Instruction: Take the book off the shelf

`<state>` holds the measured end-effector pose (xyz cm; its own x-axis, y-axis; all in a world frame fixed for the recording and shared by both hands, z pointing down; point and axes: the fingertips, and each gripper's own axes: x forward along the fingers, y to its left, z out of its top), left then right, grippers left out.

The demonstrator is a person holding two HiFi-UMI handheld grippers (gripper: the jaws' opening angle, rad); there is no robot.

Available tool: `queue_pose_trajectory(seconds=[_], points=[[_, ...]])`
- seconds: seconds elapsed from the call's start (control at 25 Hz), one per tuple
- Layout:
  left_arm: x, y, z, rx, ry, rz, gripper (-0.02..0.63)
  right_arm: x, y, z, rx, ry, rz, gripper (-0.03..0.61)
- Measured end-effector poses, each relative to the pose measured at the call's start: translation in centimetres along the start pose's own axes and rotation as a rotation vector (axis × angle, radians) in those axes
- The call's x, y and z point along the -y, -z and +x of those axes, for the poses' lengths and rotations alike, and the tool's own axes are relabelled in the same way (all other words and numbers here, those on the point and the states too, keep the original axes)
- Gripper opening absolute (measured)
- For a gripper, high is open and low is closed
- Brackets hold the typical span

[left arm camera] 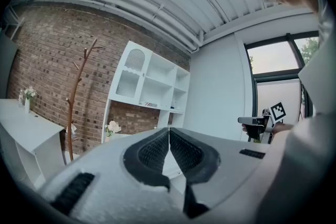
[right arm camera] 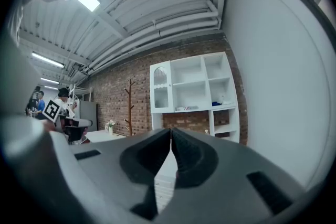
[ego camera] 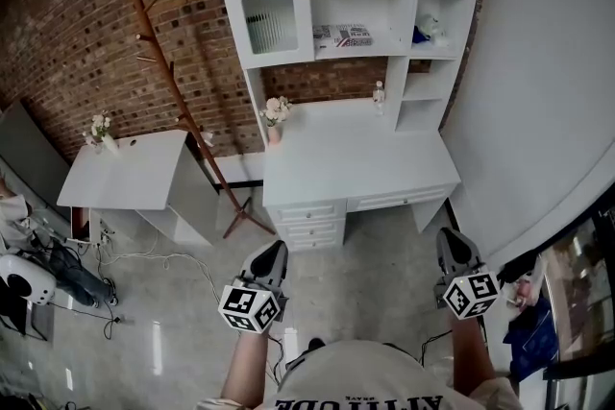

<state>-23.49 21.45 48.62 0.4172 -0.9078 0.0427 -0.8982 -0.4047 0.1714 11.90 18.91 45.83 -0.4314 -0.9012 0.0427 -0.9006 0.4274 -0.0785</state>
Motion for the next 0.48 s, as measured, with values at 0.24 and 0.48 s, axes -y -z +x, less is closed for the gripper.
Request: queue_pose_trajectory(seconds=[0.24, 0.48], points=[[-0.5, 0.2, -0.2, -0.008, 0.006, -0.010, 0.026, -0.6, -0.1, 0.2, -0.004, 0.004, -0.011, 0.032], [-1.7, 0.9, -1.0, -0.016, 0.018, -0.015, 0.026, -1.9, 0.6, 0.4, -0.010, 0.026, -0.016, 0.034]])
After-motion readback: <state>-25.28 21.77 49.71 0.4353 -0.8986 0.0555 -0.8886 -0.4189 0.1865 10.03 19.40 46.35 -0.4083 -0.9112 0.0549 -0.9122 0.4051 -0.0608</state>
